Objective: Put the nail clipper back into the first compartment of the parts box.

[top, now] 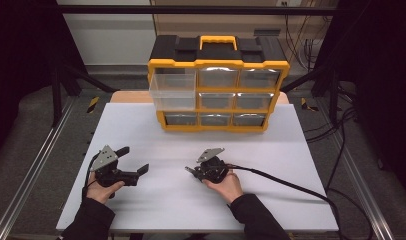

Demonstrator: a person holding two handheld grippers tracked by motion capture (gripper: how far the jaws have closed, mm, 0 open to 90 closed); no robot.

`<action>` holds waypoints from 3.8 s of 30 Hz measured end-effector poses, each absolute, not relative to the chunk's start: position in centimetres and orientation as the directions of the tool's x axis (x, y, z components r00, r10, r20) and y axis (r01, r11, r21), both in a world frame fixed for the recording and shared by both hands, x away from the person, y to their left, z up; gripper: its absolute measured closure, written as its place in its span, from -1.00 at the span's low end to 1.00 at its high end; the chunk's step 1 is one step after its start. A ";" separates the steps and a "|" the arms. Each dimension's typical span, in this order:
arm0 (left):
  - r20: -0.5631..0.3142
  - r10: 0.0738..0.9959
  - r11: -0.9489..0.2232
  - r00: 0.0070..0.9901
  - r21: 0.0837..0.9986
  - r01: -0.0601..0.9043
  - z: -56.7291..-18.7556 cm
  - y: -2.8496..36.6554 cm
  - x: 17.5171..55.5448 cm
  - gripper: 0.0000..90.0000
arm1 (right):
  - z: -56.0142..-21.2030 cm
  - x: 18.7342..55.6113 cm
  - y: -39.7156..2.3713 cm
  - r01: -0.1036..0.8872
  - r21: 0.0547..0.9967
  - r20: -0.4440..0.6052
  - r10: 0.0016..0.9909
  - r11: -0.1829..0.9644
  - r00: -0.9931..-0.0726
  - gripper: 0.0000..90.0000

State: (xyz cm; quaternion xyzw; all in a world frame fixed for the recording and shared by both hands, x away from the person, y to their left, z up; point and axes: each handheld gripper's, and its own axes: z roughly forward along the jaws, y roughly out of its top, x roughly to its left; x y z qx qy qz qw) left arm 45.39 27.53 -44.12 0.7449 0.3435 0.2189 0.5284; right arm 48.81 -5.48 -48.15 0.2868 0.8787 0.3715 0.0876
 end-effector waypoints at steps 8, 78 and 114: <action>-0.036 0.743 -0.207 0.668 0.937 0.280 -44.1 27.5 45.4 -0.99 | -48.1 48.8 -5.6 0.440 0.698 0.063 0.564 0.565 -0.824 0.76; -0.031 0.742 -0.215 0.669 0.935 0.282 -44.2 27.4 45.4 -0.99 | -37.2 47.1 -11.1 0.290 0.886 0.025 0.586 0.362 -0.810 0.77; -0.031 0.741 -0.216 0.670 0.935 0.281 -44.2 27.4 45.3 -0.99 | -28.3 46.6 -12.5 0.175 0.946 -0.019 0.588 0.272 -0.809 0.77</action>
